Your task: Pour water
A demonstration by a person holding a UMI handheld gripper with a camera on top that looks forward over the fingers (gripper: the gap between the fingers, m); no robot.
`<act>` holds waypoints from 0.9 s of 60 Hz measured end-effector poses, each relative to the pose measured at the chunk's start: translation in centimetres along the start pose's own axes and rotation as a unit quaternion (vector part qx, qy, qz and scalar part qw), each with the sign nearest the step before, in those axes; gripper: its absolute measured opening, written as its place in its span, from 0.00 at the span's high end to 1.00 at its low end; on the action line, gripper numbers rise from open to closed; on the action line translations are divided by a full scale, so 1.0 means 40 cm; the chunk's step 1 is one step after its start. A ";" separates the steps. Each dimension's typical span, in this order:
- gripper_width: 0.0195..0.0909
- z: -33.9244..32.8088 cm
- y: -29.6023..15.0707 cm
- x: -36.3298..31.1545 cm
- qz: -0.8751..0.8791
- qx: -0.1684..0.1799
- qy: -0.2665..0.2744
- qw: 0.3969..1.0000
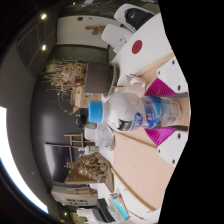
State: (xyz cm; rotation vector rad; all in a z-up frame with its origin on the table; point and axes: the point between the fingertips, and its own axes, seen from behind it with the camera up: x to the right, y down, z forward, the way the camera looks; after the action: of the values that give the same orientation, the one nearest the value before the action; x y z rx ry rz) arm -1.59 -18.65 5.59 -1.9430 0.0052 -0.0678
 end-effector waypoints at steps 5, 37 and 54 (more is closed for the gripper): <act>0.76 0.003 -0.017 -0.013 -0.009 -0.007 -0.001 1.000; 0.77 0.101 -0.458 -0.124 0.563 0.029 -0.207 0.799; 0.77 0.228 -0.410 -0.071 0.795 -0.017 -0.257 0.549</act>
State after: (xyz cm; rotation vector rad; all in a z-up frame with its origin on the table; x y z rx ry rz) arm -4.45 -4.06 17.41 -1.2321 1.3502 1.6967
